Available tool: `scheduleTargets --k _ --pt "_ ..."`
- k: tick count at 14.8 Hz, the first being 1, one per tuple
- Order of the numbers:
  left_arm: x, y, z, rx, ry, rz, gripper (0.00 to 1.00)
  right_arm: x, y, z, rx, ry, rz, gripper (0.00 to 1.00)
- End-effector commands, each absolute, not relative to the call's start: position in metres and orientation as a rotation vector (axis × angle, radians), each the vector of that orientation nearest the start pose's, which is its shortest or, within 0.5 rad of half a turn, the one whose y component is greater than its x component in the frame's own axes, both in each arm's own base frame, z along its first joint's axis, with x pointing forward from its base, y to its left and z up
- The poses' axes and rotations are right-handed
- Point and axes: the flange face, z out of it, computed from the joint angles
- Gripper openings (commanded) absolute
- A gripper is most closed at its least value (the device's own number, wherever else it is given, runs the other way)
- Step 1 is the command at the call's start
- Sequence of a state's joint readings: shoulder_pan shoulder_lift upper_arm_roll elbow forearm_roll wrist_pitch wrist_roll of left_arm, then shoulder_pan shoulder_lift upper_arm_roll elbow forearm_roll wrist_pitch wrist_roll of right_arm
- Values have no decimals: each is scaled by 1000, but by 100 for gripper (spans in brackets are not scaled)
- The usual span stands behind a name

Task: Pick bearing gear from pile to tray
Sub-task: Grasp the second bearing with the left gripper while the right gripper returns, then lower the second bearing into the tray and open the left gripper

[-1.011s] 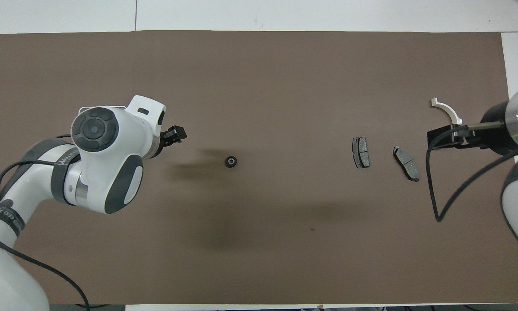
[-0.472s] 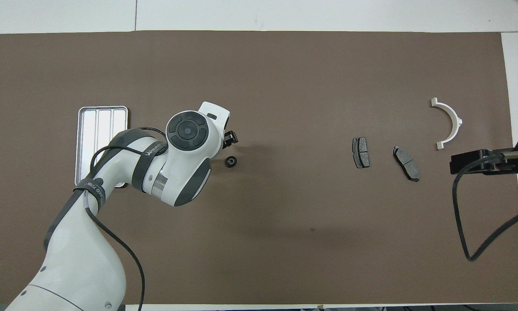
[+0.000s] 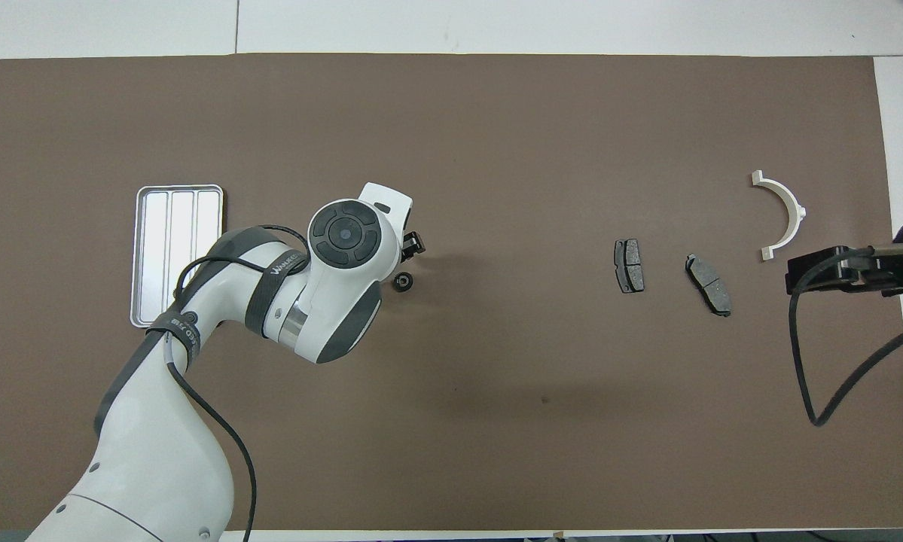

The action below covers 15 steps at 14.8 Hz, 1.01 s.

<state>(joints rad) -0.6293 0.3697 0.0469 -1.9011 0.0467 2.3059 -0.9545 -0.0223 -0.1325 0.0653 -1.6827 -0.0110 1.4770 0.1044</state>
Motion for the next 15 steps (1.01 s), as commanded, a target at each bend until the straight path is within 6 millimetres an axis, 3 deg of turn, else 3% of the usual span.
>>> scheduleTargets --k 1,6,8,15 --pt "520 -365 311 -3084 -559 -121 97 502 18 638 -3145 90 87 100" --pt "503 -381 303 -3089 -544 -121 93 502 19 638 -3148 86 87 100" --pt "501 -379 297 -3089 -545 -120 88 502 19 640 -3150 86 77 100" --pt "493 -362 279 -3088 -550 -123 86 499 30 645 -3158 55 62 100"
